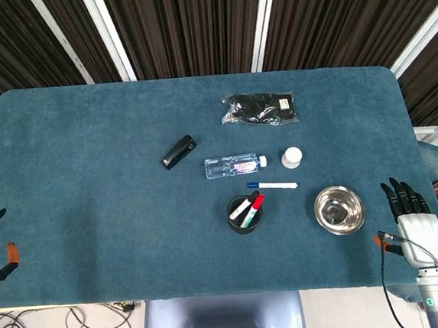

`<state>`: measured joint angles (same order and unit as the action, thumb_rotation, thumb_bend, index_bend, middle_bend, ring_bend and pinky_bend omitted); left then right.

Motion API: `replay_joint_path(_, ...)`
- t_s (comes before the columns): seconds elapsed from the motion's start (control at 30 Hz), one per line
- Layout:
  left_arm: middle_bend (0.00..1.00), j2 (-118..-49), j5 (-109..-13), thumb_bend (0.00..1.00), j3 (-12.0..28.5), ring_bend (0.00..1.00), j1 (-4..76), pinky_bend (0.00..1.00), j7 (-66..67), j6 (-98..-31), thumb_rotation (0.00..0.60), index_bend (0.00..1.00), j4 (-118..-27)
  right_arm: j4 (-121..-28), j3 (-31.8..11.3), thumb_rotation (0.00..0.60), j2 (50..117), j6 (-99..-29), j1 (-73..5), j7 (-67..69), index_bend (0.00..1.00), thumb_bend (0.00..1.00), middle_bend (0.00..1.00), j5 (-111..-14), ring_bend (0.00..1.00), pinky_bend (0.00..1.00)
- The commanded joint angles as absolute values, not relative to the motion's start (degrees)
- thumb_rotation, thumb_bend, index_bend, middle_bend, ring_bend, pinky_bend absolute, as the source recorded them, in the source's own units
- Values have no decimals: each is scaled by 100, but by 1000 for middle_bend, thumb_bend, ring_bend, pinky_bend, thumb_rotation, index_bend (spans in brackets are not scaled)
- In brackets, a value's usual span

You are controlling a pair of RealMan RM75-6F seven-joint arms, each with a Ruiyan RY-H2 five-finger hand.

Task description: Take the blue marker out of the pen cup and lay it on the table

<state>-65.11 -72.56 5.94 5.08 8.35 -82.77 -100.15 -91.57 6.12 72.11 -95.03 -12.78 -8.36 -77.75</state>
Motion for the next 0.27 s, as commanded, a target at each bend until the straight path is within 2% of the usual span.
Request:
replay_joint_path(0.03,0,-6510,-7251,587,596,0,507,0,825,-8272,600,96,-10021,-9141,567,600,7211,-9450,-1233,-826,0,128,0,-7846,0,158)
replay_joint_path(0.27,0,-6515,-7245,588,598,0,509,0,843,-8270,600,96,-10009,-9184,425,600,7195,-9374,-1130,-882,0,128,0,-7975,0,158)
